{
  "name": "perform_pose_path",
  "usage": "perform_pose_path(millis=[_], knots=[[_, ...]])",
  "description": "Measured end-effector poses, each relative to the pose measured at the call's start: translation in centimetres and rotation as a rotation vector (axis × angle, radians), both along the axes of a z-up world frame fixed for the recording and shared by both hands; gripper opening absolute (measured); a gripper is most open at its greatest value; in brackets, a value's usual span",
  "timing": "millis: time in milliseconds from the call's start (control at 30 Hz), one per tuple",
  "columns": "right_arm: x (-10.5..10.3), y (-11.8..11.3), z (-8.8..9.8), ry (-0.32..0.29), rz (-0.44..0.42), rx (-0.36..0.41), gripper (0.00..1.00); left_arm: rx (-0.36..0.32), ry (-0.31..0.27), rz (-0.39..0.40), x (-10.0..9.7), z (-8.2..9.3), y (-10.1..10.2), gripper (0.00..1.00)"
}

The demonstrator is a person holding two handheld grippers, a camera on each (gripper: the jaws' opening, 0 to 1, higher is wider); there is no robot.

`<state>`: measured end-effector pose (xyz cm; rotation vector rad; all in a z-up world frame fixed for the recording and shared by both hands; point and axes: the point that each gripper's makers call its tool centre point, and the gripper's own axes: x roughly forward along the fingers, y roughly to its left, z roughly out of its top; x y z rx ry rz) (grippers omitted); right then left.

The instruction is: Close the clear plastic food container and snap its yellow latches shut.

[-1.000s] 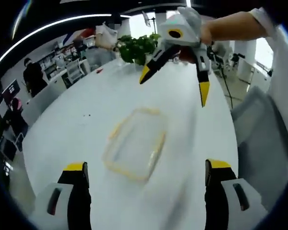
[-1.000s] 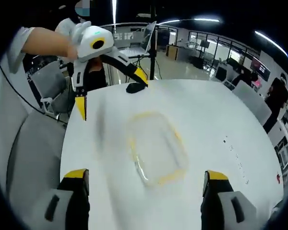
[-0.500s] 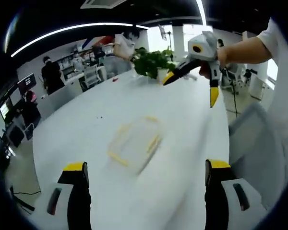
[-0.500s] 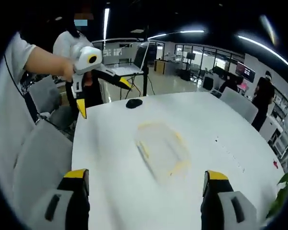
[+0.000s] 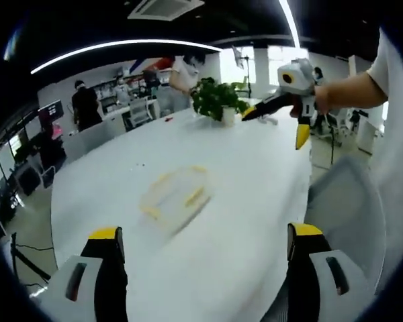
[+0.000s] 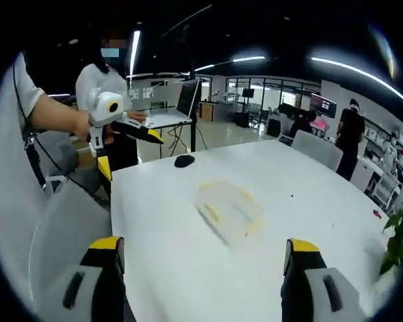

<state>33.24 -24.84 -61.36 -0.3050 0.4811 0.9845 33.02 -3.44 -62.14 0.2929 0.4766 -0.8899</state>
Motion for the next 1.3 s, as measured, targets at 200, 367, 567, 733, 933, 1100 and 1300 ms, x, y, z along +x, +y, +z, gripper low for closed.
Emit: perform_pose_path(millis=[200,367,567,733,933,1100,1300], knots=[[-2.8,-1.0,0.0,0.000,-0.023,0.011,0.99,-0.016,0.008,0.048,-2.1,-0.3,1.0,0.99],[-4.6,-1.4,-0.2,0.003,-0.056,0.040,0.99,-0.005,0.038,0.095,-4.0,-1.5,1.5,0.99],[-6.1,-2.5,-0.8,0.023,-0.112,0.063,0.99,-0.030,0.033,0.153,-5.3,-1.2,2.7,0.99],[-6.7,-3.3,-1.6,0.042,-0.144,0.073,0.99,-0.042,0.047,0.183,-5.7,-1.6,3.5,0.99],[-7.0,-3.8,-2.4,0.058,-0.162,0.063,0.99,-0.054,0.065,0.197,-6.0,-2.0,3.6,0.99],[-7.0,-3.8,-2.5,0.060,-0.170,0.067,0.99,-0.051,0.064,0.201,-6.1,-2.1,3.8,0.99],[-7.1,-3.7,-2.5,0.064,-0.169,0.074,0.99,-0.050,0.069,0.197,-6.4,-2.3,3.8,0.99]])
